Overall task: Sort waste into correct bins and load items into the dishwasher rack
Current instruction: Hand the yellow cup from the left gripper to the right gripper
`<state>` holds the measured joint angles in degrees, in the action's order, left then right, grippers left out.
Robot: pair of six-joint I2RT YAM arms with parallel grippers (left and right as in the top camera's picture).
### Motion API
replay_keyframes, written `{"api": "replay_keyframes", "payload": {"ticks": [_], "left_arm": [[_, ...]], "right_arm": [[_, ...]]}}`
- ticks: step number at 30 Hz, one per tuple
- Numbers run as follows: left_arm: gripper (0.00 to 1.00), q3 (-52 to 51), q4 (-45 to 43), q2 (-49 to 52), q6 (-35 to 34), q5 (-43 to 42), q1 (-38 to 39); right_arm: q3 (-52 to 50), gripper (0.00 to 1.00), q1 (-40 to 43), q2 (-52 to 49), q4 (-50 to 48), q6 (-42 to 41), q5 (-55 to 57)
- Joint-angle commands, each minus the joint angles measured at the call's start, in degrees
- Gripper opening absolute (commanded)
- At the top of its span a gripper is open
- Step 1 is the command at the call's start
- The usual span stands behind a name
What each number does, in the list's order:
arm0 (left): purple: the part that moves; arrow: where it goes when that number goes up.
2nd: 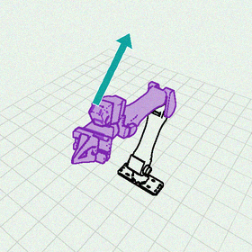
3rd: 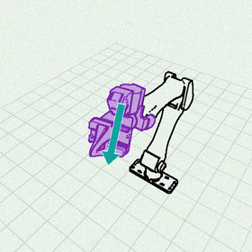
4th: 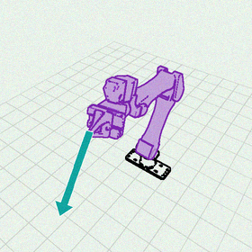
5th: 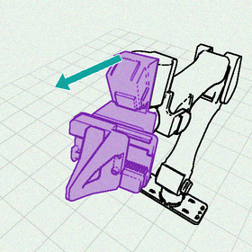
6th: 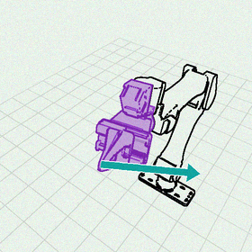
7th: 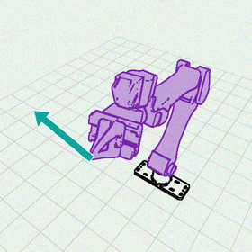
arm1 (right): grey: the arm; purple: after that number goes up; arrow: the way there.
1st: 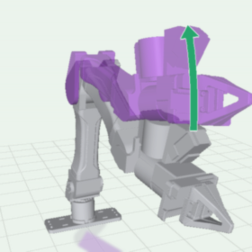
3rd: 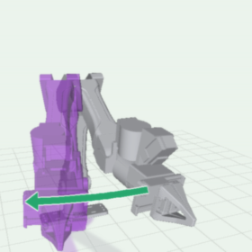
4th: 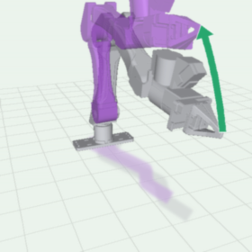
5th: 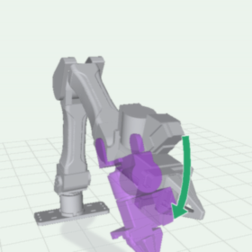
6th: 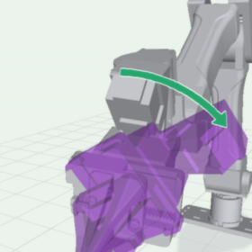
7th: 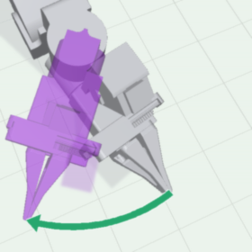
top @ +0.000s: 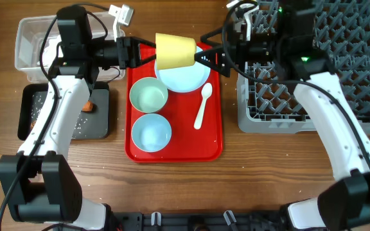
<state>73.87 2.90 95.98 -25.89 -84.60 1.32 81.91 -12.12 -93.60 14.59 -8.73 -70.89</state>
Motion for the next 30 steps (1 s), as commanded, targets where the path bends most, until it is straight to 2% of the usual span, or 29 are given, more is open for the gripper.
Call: {"api": "replay_keyframes", "payload": {"ticks": [1,7,12,21,30], "left_arm": [[0.04,0.7,-2.3,-1.2,-4.8,-2.2,-0.3],[0.04,0.7,-2.2,-1.2,-4.9,-1.9,-0.3],[0.04,0.7,-1.8,-1.2,-4.9,-0.5,0.0],[0.04,0.7,-1.8,-1.2,-5.1,0.3,1.0],[0.04,0.7,-1.8,-1.2,-5.1,0.7,1.5]], "right_arm": [[0.9,1.0,-0.1,-2.5,-3.1,0.5,-6.3],[0.9,0.98,-0.3,-3.1,-5.5,-0.7,-6.4],[0.9,0.95,-0.3,-3.1,-16.1,-9.6,-10.6],[0.9,0.92,-2.0,-4.8,-16.4,-9.4,-10.6],[0.9,0.79,-3.5,-4.9,-16.4,-9.3,-10.6]]}}
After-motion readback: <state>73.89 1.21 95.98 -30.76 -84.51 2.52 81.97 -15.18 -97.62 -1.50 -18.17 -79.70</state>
